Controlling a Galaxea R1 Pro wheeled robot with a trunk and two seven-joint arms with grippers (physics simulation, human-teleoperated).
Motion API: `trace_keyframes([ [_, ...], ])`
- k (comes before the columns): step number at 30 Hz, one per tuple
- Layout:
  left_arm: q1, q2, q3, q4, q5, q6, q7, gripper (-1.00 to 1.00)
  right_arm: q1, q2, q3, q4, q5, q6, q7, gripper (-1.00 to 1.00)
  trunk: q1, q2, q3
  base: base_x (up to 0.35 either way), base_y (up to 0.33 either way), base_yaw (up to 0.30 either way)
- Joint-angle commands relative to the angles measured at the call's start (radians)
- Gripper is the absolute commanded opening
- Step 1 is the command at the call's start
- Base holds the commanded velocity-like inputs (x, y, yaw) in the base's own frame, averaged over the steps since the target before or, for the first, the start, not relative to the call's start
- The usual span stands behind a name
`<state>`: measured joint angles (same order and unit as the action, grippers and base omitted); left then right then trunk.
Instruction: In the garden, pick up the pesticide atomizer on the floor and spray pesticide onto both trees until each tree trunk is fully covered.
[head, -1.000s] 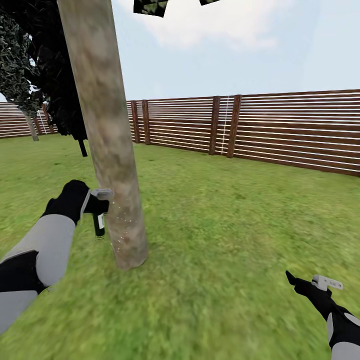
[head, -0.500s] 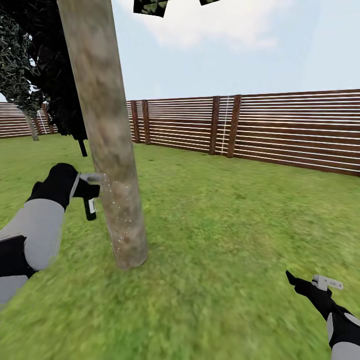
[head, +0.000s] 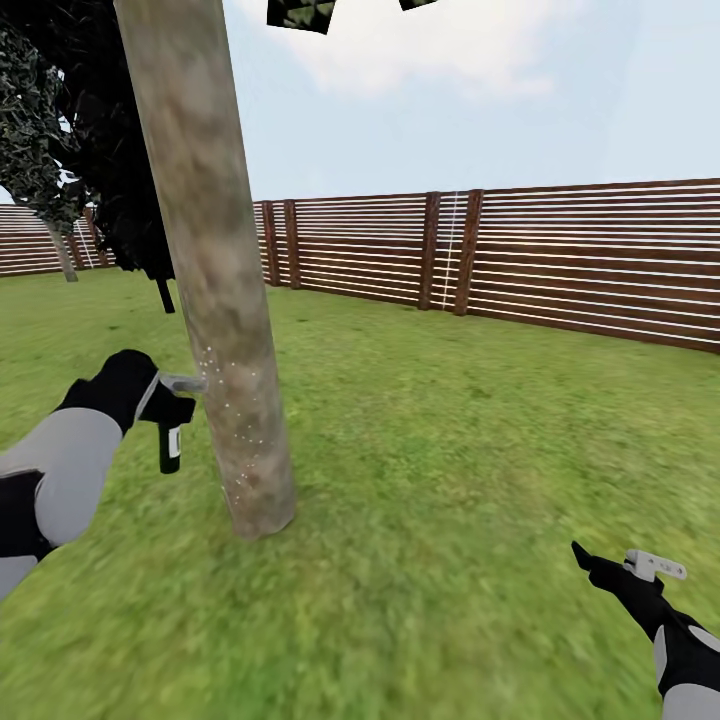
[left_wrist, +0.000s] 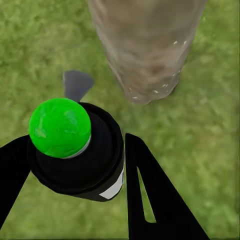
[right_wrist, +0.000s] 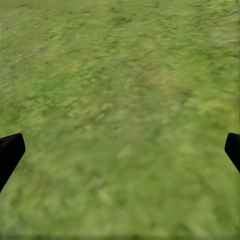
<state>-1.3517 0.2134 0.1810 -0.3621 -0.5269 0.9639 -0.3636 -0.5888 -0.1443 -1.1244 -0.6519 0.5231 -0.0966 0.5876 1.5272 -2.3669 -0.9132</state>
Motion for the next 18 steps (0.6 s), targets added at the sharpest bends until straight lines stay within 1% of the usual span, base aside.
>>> trace_keyframes([
  [1,0.001,0.000,0.000,0.016,0.000,-0.011,0.000,-1.00,0.000,0.000,0.000,0.000,0.000,0.000,0.000,1.00,0.000,0.000,0.000,0.000,0.000,0.000],
  [3,0.002,0.000,0.000,0.107,-0.001,-0.066,0.000,-1.00,0.000,0.000,0.000,0.000,0.000,0.000,0.001,1.00,0.000,0.000,0.000,0.000,0.000,0.000],
  [7,0.003,0.000,0.001,0.199,0.000,-0.132,0.005,-1.00,0.000,-0.002,0.001,0.000,0.000,-0.001,0.007,1.00,0.000,0.000,0.000,0.000,0.000,0.000],
  [9,0.012,0.001,0.001,0.208,-0.001,-0.141,0.007,-1.00,0.000,-0.002,0.001,-0.001,0.000,-0.001,0.008,1.00,0.000,0.000,0.000,0.000,0.000,0.000],
  [11,0.038,0.002,0.001,0.212,0.000,-0.153,0.008,-1.00,0.000,-0.003,0.001,-0.002,0.000,-0.001,0.010,1.00,0.000,0.000,0.000,0.000,0.000,0.000],
  [14,0.114,0.003,0.003,0.212,0.002,-0.201,0.010,-1.00,0.000,-0.002,0.004,-0.004,0.002,0.000,0.011,1.00,0.000,0.000,0.000,0.000,0.000,0.000],
  [16,0.131,0.004,0.005,0.212,0.003,-0.211,0.016,-1.00,0.000,-0.003,0.004,-0.005,0.004,0.000,0.011,1.00,0.000,0.000,0.000,0.000,0.000,0.000],
  [18,0.149,0.004,0.007,0.212,0.011,-0.214,0.075,-1.00,0.000,-0.008,0.004,-0.006,0.004,0.001,0.021,1.00,0.000,0.000,0.000,0.000,0.000,0.000],
])
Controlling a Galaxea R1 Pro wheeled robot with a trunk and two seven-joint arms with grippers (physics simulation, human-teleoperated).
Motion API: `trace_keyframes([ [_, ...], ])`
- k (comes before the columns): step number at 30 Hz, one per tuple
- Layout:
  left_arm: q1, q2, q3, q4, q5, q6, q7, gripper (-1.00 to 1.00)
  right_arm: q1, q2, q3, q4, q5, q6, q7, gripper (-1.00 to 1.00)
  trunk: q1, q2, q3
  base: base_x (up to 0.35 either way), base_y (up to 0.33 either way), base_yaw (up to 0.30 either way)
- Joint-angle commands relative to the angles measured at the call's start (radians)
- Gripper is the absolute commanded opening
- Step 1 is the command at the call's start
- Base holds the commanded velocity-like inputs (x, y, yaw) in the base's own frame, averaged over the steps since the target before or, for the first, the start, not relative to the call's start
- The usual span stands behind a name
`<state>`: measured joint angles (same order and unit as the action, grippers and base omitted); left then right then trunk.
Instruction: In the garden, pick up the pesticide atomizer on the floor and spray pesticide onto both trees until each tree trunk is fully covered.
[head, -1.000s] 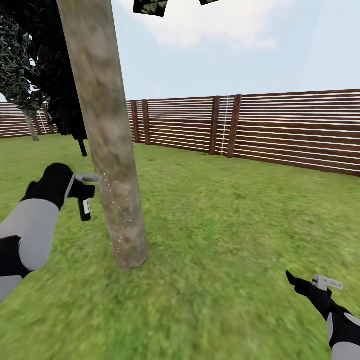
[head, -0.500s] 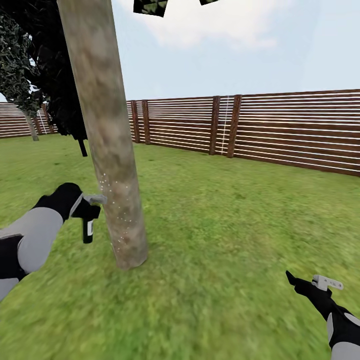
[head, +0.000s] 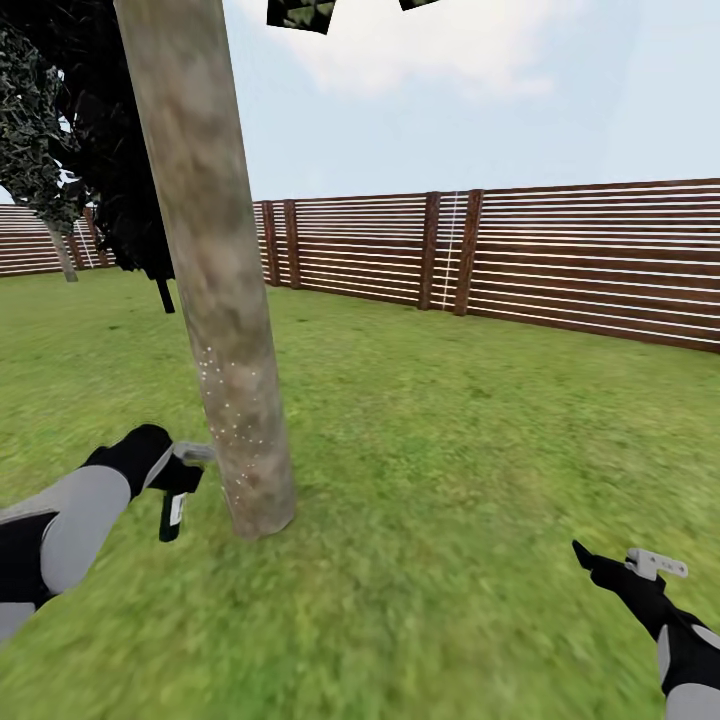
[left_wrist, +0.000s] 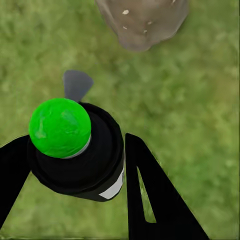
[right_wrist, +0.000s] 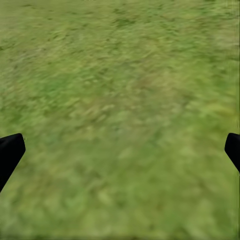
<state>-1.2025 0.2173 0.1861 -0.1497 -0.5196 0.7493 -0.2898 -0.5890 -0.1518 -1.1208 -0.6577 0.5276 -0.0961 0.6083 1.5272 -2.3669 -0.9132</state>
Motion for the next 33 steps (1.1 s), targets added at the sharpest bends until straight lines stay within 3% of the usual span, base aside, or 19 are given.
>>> trace_keyframes([
  [1,0.004,-0.002,0.003,0.000,0.018,-0.002,0.021,-1.00,0.000,0.000,0.000,-0.001,0.000,0.001,0.006,1.00,0.000,0.000,0.000,0.000,0.000,0.000],
  [4,0.015,-0.003,0.004,0.001,0.057,-0.026,0.041,-1.00,0.000,0.000,0.000,-0.003,0.000,0.001,0.011,1.00,0.000,0.000,0.000,0.000,0.000,0.000],
  [6,0.035,-0.004,0.004,0.001,0.065,-0.033,0.044,-1.00,0.000,-0.001,0.022,-0.003,0.000,0.002,0.011,1.00,0.000,0.000,0.000,0.000,0.000,0.000],
  [8,0.058,-0.005,0.004,0.001,0.068,-0.041,0.046,-1.00,0.000,-0.002,0.120,-0.003,-0.001,0.008,0.011,1.00,0.000,0.000,0.000,0.000,0.000,0.000],
  [9,0.078,-0.006,0.004,0.001,0.068,-0.058,0.046,-1.00,0.000,-0.003,0.151,-0.003,-0.002,0.010,0.011,1.00,0.000,0.000,0.000,0.000,0.000,0.000],
  [10,0.083,-0.007,0.004,0.001,0.069,-0.065,0.046,-1.00,0.000,-0.003,0.159,-0.004,-0.002,0.010,0.011,1.00,0.000,0.000,0.000,0.000,0.000,0.000],
  [17,0.089,-0.007,0.004,-0.015,0.078,-0.073,0.046,-1.00,0.000,0.003,0.167,-0.007,-0.001,0.010,0.011,1.00,0.000,0.000,0.000,0.000,0.000,0.000],
  [19,0.089,-0.010,0.003,-0.016,0.107,-0.073,0.045,-1.00,0.000,0.003,0.167,-0.008,-0.001,0.010,0.011,1.00,0.000,0.000,0.000,0.000,0.000,0.000],
  [22,0.089,-0.039,0.003,-0.016,0.136,-0.073,0.045,-1.00,0.000,0.003,0.167,-0.008,-0.001,0.014,0.011,1.00,0.000,0.000,0.000,0.000,0.000,0.000],
  [25,0.089,-0.047,0.005,-0.014,0.142,-0.073,0.044,-1.00,0.000,0.002,0.167,-0.008,-0.001,0.121,0.011,1.00,0.000,0.000,0.000,0.000,0.000,0.054],
  [29,0.095,-0.044,0.005,-0.010,0.147,-0.073,0.045,-1.00,0.000,-0.001,0.167,-0.008,-0.001,0.209,0.010,1.00,0.000,0.000,0.000,0.000,0.000,0.209],
  [33,0.111,-0.043,0.006,-0.010,0.148,-0.073,0.046,-1.00,0.000,0.006,0.167,-0.008,-0.001,0.214,0.008,1.00,0.000,0.000,0.000,0.000,-0.177,0.091],
])
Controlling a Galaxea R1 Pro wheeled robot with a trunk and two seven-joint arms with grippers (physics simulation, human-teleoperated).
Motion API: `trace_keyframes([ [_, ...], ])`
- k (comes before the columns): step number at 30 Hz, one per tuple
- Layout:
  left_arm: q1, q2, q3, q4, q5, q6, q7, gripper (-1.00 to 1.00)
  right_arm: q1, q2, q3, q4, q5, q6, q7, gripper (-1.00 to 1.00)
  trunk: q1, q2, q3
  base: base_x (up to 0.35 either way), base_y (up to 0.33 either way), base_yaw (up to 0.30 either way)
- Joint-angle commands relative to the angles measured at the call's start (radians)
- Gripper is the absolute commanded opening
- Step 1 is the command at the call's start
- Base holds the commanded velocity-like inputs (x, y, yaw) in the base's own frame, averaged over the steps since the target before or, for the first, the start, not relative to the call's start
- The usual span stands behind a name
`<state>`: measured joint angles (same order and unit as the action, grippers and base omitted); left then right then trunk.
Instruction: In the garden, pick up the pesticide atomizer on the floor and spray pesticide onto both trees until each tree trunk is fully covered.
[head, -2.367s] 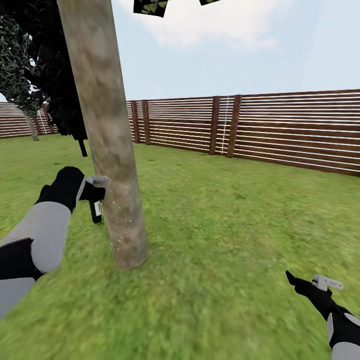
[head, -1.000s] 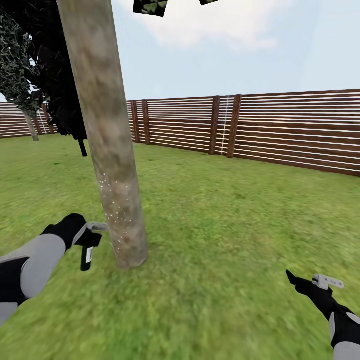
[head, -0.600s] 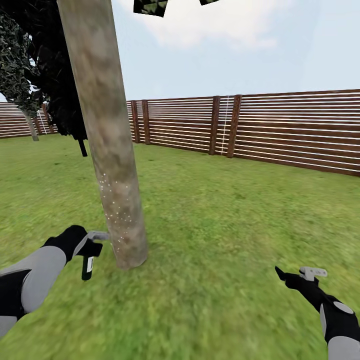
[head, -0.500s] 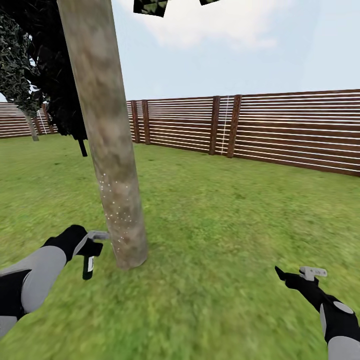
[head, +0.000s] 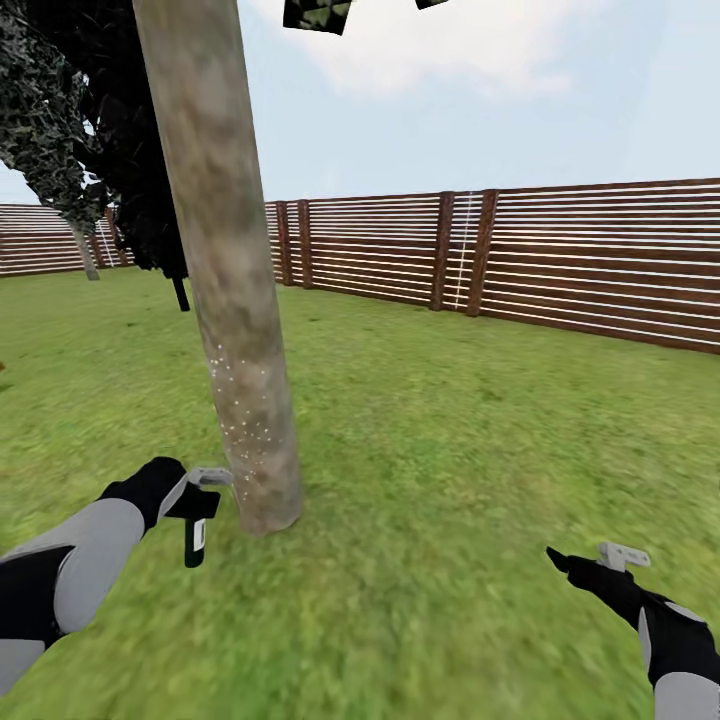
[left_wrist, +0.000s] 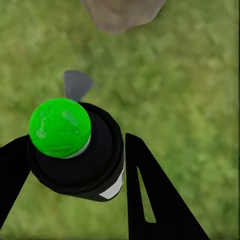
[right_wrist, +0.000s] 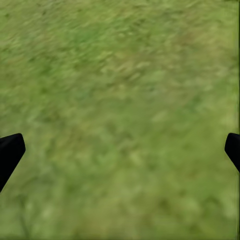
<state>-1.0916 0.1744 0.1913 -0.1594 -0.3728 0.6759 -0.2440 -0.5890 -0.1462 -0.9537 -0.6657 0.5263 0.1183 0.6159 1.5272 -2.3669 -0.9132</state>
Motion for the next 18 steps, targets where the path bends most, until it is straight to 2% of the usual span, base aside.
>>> trace_keyframes([
  [1,0.009,0.000,0.000,0.000,0.001,-0.001,0.000,-1.00,0.000,0.001,0.000,0.000,0.000,-0.003,0.000,1.00,0.000,0.000,0.000,0.000,-0.288,0.007],
  [5,0.030,-0.003,-0.001,0.000,0.002,-0.057,0.000,-1.00,0.000,0.001,0.000,0.000,0.000,-0.006,0.001,1.00,0.000,0.000,0.000,0.000,-0.297,0.002],
  [8,0.031,-0.004,-0.001,0.001,0.003,-0.066,0.000,-1.00,0.000,-0.001,0.000,0.000,0.000,0.002,0.001,1.00,0.000,0.000,0.000,0.000,-0.308,0.046],
  [18,0.033,-0.006,-0.001,0.003,0.003,-0.066,0.000,-1.00,0.000,0.000,0.000,0.000,0.000,0.004,0.001,1.00,0.000,0.000,0.000,0.000,-0.330,0.235],
])
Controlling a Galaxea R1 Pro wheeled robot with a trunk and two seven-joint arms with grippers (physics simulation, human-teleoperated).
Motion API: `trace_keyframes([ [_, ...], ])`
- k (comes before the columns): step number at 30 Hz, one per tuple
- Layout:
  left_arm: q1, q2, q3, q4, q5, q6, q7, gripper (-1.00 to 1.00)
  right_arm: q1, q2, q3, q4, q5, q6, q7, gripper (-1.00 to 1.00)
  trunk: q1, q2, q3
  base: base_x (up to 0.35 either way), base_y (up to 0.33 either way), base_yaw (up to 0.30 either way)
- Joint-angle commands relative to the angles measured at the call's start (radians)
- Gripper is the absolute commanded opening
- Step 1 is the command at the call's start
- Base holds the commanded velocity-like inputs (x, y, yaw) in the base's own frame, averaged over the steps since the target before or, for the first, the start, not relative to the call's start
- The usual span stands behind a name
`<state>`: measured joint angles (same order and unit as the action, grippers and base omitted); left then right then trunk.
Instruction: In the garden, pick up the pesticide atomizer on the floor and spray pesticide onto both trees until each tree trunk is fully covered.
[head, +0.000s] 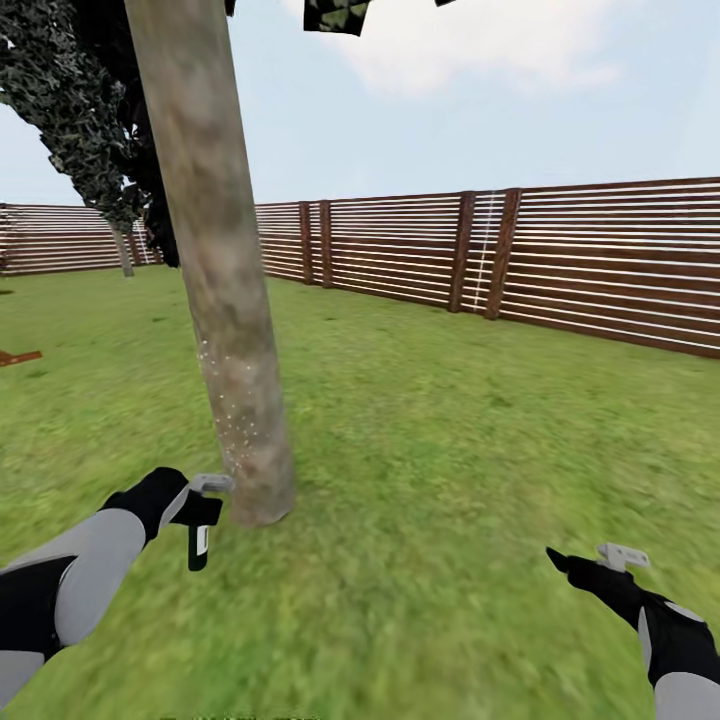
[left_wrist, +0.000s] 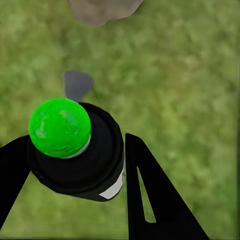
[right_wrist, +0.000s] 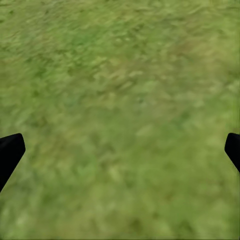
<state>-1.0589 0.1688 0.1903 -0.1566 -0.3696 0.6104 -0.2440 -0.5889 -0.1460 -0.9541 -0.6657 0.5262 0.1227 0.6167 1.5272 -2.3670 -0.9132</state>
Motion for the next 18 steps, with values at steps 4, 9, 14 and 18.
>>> trace_keyframes([
  [4,0.000,0.000,0.000,0.000,0.000,0.000,0.000,-1.00,0.000,0.000,0.000,0.000,0.000,0.000,0.000,1.00,0.000,0.000,0.000,0.000,-0.335,0.250],
  [9,0.000,0.000,0.000,0.000,0.000,0.000,0.000,-1.00,0.000,-0.001,0.000,-0.001,0.000,0.000,0.000,1.00,0.000,0.000,0.000,0.000,-0.335,0.124],
  [14,0.000,0.000,0.000,0.000,0.000,0.000,0.000,-1.00,0.000,0.000,0.000,-0.001,0.000,0.000,0.000,1.00,0.000,0.000,0.000,0.001,-0.335,0.071],
  [18,0.000,0.000,0.000,0.000,0.000,0.000,0.000,-1.00,0.000,0.000,0.000,-0.001,0.000,0.000,0.000,1.00,0.000,0.000,0.000,0.088,-0.327,0.231],
])
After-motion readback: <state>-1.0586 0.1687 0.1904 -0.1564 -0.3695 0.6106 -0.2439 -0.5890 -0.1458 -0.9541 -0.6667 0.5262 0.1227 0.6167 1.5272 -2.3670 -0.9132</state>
